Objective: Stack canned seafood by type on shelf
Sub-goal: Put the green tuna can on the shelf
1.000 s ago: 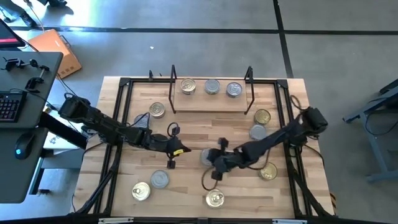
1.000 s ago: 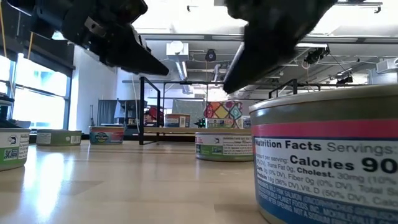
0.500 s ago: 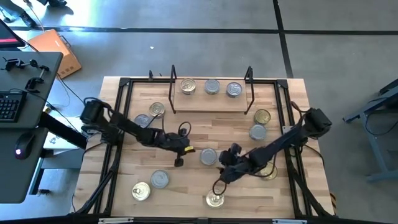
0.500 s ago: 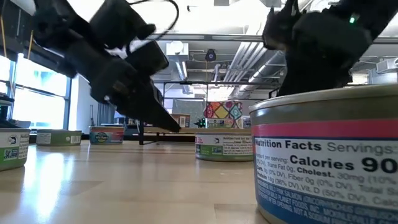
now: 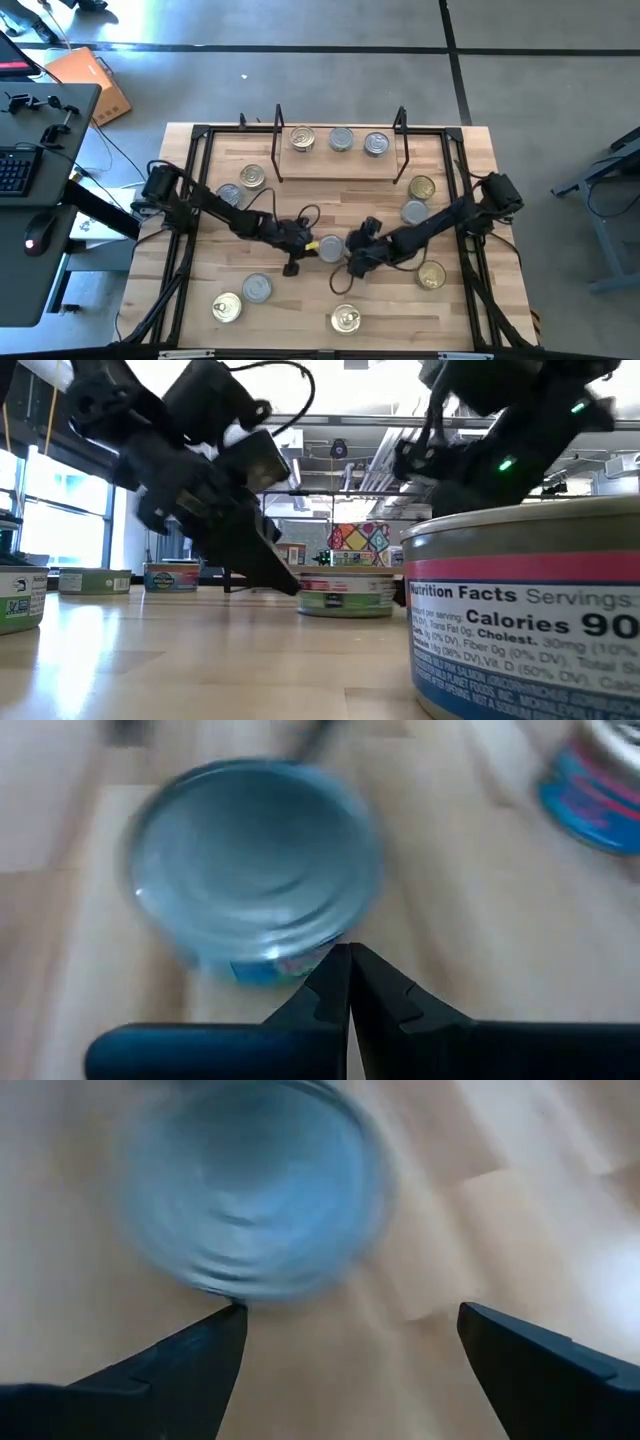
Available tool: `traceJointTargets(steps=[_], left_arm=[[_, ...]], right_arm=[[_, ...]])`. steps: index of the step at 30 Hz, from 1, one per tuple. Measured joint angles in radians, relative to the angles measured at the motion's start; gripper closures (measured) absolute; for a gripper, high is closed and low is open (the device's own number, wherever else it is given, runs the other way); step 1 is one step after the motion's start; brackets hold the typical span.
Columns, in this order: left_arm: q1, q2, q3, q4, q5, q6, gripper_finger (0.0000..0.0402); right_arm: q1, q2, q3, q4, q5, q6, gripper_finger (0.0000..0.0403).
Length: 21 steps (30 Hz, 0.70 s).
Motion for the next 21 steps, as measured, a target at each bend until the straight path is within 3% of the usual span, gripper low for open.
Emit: traceJointTargets(steps=[8,14,21], left_arm=[[-0.056,-0.089,0.001,-0.114,-0.06,-0.036,0.0402],[-0.039,-0.11,-0.001,-0.24,-0.152,-0.098,0.0402],[-0.008,-0.064,-0.011,-0.183,-0.165,-0.11,0.0402]], right_arm=[[-0.039,-0.04,0.0,-0.081,-0.027,-0.007,0.0045],[0.029,-0.008,-0.001,0.059,-0.024,-0.113,0.0045],[0.021,0.109,-0.002,0.292,0.018,-0.101,0.0045]])
